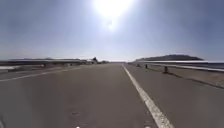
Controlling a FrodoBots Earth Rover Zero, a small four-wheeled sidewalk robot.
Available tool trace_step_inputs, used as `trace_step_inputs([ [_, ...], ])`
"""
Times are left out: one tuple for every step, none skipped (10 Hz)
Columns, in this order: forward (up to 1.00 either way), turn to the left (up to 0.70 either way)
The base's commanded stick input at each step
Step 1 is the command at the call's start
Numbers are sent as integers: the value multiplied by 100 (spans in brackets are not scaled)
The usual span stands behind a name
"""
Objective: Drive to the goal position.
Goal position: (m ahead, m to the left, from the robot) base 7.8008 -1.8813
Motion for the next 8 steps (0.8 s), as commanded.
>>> trace_step_inputs([
  [70,0],
  [70,0],
  [70,0],
  [70,-3],
  [70,-35],
  [70,-35],
  [70,-7],
  [70,0],
])
